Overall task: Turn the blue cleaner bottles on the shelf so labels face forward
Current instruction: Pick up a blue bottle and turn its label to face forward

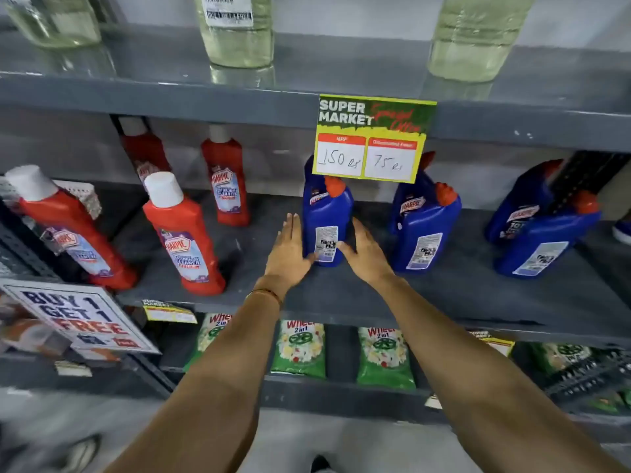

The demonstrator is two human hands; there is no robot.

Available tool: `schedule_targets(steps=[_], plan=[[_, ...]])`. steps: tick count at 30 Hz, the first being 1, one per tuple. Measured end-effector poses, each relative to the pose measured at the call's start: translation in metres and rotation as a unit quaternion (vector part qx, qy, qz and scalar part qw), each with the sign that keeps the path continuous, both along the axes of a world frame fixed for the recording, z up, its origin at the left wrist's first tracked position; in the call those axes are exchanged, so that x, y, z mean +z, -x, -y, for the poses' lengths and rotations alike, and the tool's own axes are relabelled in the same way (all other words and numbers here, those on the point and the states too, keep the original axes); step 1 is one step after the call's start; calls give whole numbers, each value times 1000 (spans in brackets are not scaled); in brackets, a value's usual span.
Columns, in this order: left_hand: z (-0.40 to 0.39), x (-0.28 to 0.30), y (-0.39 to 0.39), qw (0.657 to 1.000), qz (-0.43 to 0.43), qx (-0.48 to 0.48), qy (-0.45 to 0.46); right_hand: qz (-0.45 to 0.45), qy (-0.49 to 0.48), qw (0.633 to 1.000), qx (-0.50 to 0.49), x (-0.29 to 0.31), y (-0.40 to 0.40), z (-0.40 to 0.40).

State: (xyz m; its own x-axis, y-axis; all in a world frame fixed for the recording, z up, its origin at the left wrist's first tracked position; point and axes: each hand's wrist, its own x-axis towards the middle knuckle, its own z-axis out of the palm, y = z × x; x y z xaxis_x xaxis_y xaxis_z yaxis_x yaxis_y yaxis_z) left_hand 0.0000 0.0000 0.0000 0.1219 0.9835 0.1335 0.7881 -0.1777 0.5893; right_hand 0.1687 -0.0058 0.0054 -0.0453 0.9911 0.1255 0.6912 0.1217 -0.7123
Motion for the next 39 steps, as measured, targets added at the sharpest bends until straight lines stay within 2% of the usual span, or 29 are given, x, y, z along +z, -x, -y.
schedule_targets(steps=[3, 6, 13, 20, 25, 29, 32, 36, 39], plan=[[-13, 1, 0, 989, 127, 3, 81, -95, 50, 994, 3, 0, 6, -10], [-25, 2, 0, 975, 193, 15, 104, -137, 78, 987, -23, -1, 8, -17], [-43, -4, -5, 961, 228, -6, 155, -214, 90, 971, -58, -9, 9, -28], [-48, -9, 0, 949, 286, 15, 133, -268, 97, 957, -59, -6, 11, -31], [-47, 1, 2, 935, 340, 34, 95, -339, 78, 936, -47, 5, 16, -37], [-40, 4, -5, 948, 306, 78, 42, -356, 103, 925, -83, 5, 33, -37], [-35, 3, -4, 946, 322, 26, 27, -366, 121, 917, -101, 3, 40, -36], [-34, 7, 11, 897, 411, -76, 141, -401, 117, 902, -108, 1, 36, -30], [-36, 6, 19, 852, 441, -93, 268, -454, 119, 878, -95, 0, 31, -27]])
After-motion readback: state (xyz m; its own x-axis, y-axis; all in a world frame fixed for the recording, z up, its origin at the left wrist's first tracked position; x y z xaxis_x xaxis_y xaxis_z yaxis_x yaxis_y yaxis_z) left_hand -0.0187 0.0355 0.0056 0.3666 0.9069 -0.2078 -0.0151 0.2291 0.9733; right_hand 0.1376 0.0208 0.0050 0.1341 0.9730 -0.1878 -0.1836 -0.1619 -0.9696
